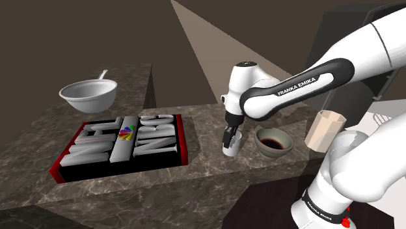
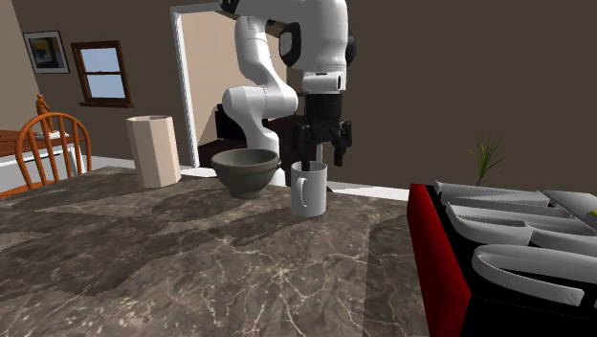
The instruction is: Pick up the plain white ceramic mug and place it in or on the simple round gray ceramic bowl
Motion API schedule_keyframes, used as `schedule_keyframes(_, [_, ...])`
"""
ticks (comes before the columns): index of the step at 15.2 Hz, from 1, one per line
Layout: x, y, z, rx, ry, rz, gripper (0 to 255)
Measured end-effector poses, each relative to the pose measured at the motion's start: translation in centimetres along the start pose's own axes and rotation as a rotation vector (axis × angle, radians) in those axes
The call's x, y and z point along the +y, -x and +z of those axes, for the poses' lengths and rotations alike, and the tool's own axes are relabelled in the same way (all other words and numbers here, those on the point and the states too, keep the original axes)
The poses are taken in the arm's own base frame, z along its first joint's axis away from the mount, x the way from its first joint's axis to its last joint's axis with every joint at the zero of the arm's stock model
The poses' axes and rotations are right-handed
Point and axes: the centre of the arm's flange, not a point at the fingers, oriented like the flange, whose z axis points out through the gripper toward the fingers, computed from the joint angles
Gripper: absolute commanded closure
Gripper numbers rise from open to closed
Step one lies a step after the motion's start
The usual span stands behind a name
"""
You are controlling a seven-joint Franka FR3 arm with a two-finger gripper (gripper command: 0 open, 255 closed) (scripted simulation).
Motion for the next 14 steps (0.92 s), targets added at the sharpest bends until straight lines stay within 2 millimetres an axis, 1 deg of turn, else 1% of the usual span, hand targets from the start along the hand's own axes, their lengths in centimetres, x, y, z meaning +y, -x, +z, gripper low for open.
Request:
schedule_keyframes(3, [0.1, 0.1, 1.6, 0.000, 0.000, 0.000, 0])
schedule_keyframes(9, [0.0, 0.1, 2.0, 0.001, 0.000, 0.000, 0])
schedule_keyframes(10, [0.0, 0.1, 2.0, 0.001, 0.000, 0.000, 255])
schedule_keyframes(14, [0.0, 0.1, 2.0, 0.001, 0.000, 0.000, 255])
